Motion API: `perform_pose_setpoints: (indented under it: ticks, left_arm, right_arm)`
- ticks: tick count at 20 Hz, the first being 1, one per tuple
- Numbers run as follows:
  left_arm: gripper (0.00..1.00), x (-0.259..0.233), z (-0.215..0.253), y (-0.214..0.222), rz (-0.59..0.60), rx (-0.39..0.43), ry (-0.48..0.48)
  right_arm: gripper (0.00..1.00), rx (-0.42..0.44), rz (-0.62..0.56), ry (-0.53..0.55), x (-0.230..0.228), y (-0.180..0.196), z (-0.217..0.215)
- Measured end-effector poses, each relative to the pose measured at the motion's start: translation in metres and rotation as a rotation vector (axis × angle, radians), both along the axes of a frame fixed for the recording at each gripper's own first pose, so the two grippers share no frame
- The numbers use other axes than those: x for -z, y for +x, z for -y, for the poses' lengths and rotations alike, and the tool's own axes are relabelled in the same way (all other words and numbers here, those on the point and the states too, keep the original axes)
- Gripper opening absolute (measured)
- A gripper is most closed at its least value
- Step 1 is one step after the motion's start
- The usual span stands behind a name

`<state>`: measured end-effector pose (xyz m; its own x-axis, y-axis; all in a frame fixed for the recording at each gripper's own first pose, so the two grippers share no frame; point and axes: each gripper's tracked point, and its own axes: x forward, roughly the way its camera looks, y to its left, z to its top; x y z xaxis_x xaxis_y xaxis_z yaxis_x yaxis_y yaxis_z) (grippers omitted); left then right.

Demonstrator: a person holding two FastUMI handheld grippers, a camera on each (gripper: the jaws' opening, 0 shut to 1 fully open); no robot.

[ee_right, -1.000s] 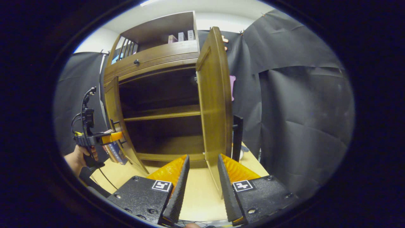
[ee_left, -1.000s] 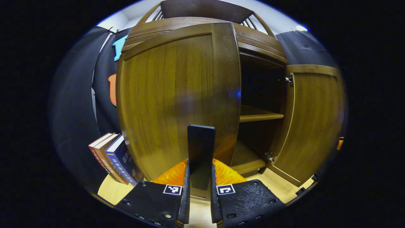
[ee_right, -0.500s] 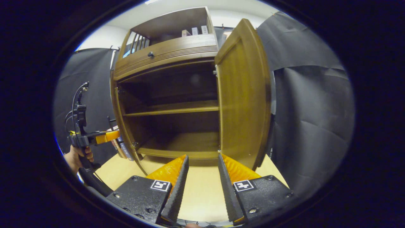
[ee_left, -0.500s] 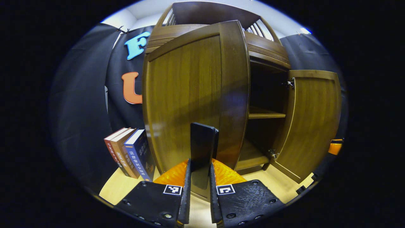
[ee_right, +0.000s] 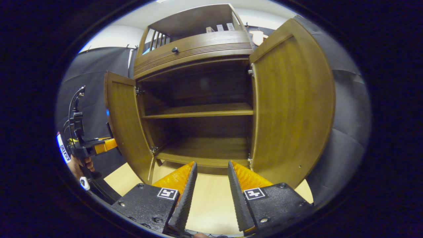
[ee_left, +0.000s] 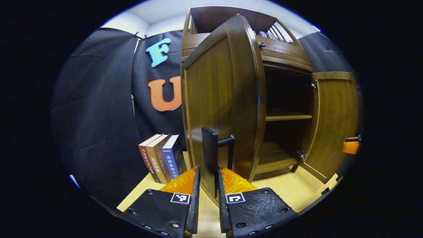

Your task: Open the right door of the double-door shoe cabinet with the right hand, and open the left door with the left hand.

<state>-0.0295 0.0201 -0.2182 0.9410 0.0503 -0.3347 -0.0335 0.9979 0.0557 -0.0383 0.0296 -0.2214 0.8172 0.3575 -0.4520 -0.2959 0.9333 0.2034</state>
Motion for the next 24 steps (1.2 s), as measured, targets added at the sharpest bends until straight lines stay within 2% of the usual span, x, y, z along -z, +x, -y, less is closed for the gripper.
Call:
perform_pose_setpoints:
  ticks: [2,3,9,10,11,12,19,24]
  left_arm:
    - [0.25,-0.001,-0.006,-0.007,0.002,-0.002,-0.020]
    - [0.25,-0.001,-0.011,-0.010,0.003,-0.008,-0.026]
    - [0.25,-0.003,-0.053,-0.026,0.012,-0.068,-0.042]
    - [0.33,-0.002,-0.065,-0.025,0.016,-0.085,-0.034]
    - [0.04,-0.004,-0.072,-0.030,0.015,-0.096,-0.033]
    - [0.16,-0.006,-0.079,-0.033,0.019,-0.109,-0.033]
    - [0.16,-0.015,-0.134,-0.055,0.036,-0.201,-0.008]
    - [0.17,-0.025,-0.137,-0.059,0.051,-0.222,0.038]
  right_arm:
    - [0.59,-0.016,0.005,-0.005,-0.002,0.005,-0.009]
    - [0.63,-0.023,0.008,-0.007,-0.004,0.006,-0.013]
    - [0.63,-0.050,0.010,-0.017,-0.002,0.011,-0.036]
    - [0.64,-0.053,0.010,-0.020,-0.002,0.012,-0.042]
    - [0.64,-0.056,0.013,-0.023,-0.002,0.013,-0.047]
    - [0.64,-0.060,0.018,-0.024,-0.005,0.014,-0.052]
    - [0.64,-0.104,0.061,-0.039,-0.025,0.020,-0.087]
    - [0.64,-0.133,0.076,-0.040,-0.034,0.023,-0.102]
